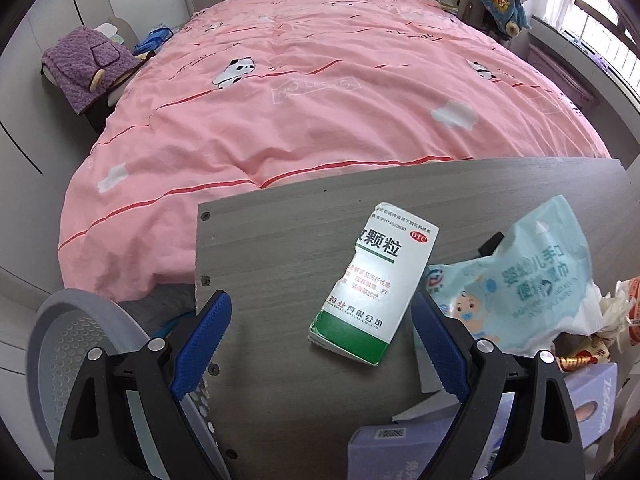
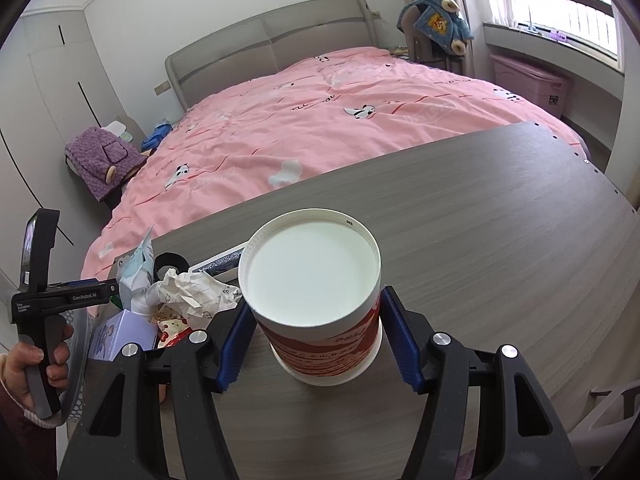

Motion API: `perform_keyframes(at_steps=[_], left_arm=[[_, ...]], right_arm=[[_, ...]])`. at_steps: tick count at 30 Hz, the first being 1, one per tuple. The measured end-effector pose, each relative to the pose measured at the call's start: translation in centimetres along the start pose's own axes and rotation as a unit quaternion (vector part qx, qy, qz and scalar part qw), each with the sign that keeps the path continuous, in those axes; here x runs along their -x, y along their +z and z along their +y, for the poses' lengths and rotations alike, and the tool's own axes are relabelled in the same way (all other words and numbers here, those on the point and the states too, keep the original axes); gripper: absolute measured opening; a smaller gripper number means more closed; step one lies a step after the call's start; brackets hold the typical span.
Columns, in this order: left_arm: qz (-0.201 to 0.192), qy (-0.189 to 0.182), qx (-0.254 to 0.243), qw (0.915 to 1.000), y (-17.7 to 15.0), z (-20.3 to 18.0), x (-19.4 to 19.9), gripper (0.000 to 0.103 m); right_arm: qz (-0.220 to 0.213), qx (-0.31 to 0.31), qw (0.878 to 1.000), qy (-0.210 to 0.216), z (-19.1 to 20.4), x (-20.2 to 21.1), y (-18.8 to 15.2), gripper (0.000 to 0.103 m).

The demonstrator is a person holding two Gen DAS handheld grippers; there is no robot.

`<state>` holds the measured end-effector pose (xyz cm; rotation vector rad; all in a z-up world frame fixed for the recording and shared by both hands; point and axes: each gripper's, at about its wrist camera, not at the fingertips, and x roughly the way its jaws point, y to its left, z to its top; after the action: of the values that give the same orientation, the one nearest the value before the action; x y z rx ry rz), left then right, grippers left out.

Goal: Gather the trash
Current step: 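Grasp the green-and-white medicine box with the left gripper while the right gripper holds the cup, then carry the box and cup over the grey basket and open both grippers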

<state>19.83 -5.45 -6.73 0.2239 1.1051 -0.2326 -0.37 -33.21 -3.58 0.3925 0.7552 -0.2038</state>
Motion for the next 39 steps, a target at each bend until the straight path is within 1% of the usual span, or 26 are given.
perform_keyframes(at_steps=[5, 9, 12, 17, 18, 19, 20, 21, 22, 24, 27, 31, 35, 39], left_arm=[[0.005, 0.005, 0.001, 1.0, 0.3, 0.5, -0.5, 0.087], [0.001, 0.0, -0.006, 1.0, 0.6, 0.3, -0.8, 0.087], [0.009, -0.004, -0.01, 0.9999, 1.0, 0.1, -1.7, 0.087], [0.004, -0.008, -0.006, 0.9999, 1.3, 0.2, -2.1, 0.085], [0.002, -0.01, -0.006, 0.9999, 1.3, 0.1, -2.1, 0.078], [0.001, -0.014, -0.007, 0.9999, 1.3, 0.1, -2.0, 0.062], [0.004, -0.02, -0.008, 0.9998, 1.3, 0.0, -2.0, 0.057], [0.003, -0.029, -0.006, 0.9996, 1.3, 0.1, -1.9, 0.046], [0.004, -0.028, -0.006, 0.9996, 1.3, 0.1, -1.8, 0.037], [0.0, -0.028, -0.004, 0.9996, 1.3, 0.2, -1.5, 0.035], [-0.013, -0.027, 0.009, 0.9995, 0.8, 0.9, -0.6, 0.035], [-0.042, -0.016, 0.029, 0.9986, -0.2, 2.2, 1.9, 0.035], [-0.074, 0.007, 0.044, 0.9963, -2.0, 3.6, 4.9, 0.035], [-0.096, 0.015, 0.066, 0.9931, -4.1, 5.3, 7.5, 0.035]], right_arm=[[0.0, 0.0, 1.0, 0.001, 0.0, 0.0, 0.0, 0.06], [0.0, -0.001, 1.0, 0.002, -0.1, 0.0, 0.0, 0.06], [0.0, -0.001, 1.0, 0.002, -0.1, 0.1, 0.0, 0.06], [-0.001, -0.001, 1.0, 0.0, -0.1, 0.1, 0.0, 0.06], [-0.001, -0.002, 1.0, 0.0, -0.1, 0.1, 0.1, 0.06], [-0.001, -0.002, 1.0, 0.0, -0.2, 0.1, 0.1, 0.06], [-0.001, -0.003, 1.0, -0.001, -0.2, 0.1, 0.1, 0.06], [0.0, -0.003, 1.0, 0.0, -0.1, 0.1, 0.0, 0.06], [-0.001, -0.002, 1.0, 0.0, -0.1, 0.1, 0.1, 0.06], [-0.001, -0.001, 1.0, 0.0, -0.2, 0.2, 0.0, 0.06], [-0.002, 0.003, 1.0, 0.002, 0.1, 0.5, 0.0, 0.06], [-0.005, 0.013, 1.0, 0.008, 1.2, 1.2, -0.1, 0.06], [-0.008, 0.03, 0.999, 0.021, 2.9, 1.9, -0.2, 0.06], [-0.01, 0.054, 0.998, 0.034, 5.5, 2.8, -0.4, 0.06]])
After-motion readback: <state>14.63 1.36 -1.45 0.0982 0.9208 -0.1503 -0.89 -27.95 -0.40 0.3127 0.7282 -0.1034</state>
